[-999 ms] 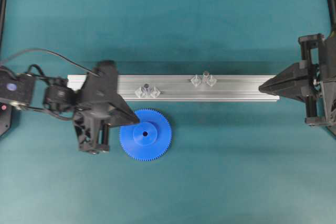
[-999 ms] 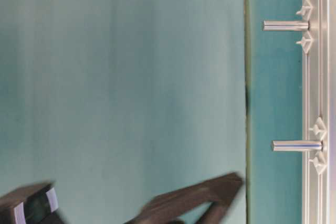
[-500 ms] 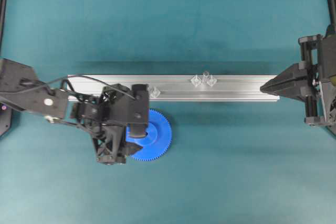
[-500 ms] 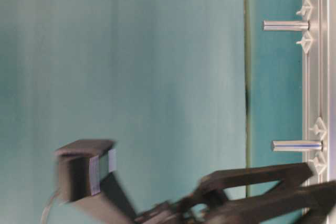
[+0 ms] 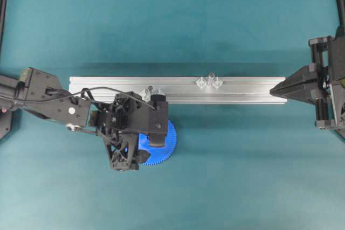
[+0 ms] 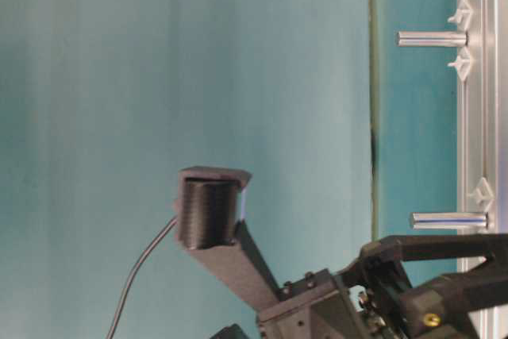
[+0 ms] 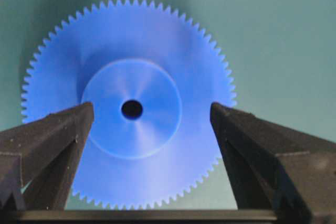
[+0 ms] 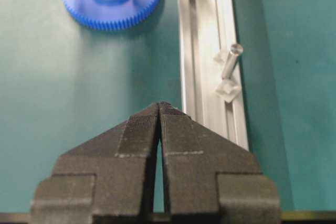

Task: Find the location of the shaft and insert the large gear.
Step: 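Lower the left gripper over the gear hub and close on it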

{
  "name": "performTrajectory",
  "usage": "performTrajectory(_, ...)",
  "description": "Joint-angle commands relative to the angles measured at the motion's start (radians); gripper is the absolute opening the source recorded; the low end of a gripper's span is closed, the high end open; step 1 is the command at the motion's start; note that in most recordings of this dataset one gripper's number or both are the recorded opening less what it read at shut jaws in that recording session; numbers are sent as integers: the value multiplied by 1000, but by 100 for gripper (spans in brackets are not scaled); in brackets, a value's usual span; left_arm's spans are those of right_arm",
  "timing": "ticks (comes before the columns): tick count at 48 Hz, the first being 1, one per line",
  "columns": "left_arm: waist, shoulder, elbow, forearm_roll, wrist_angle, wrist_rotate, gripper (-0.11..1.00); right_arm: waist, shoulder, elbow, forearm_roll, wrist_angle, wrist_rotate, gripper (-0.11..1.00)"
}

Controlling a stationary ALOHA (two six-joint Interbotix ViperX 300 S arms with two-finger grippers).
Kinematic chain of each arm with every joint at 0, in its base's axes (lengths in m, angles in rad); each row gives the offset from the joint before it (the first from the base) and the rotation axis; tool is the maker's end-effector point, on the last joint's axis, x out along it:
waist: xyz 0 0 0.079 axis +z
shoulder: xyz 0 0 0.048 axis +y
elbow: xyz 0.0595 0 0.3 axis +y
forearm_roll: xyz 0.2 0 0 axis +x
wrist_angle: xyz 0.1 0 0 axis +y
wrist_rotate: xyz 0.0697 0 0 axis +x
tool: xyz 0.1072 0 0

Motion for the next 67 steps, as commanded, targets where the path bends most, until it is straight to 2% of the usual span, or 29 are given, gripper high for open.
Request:
performTrajectory(1,-3,-12,-21,3,9,0,93,-2,-6,-6,3,-3,2,5)
performTrajectory(20,38,9,-31,3,11,5,93,-2,-57,18,8,0,17,5)
performTrajectory(67,15,67,-49,5,25,-5,93,-2,-97,38,8,11,34,5)
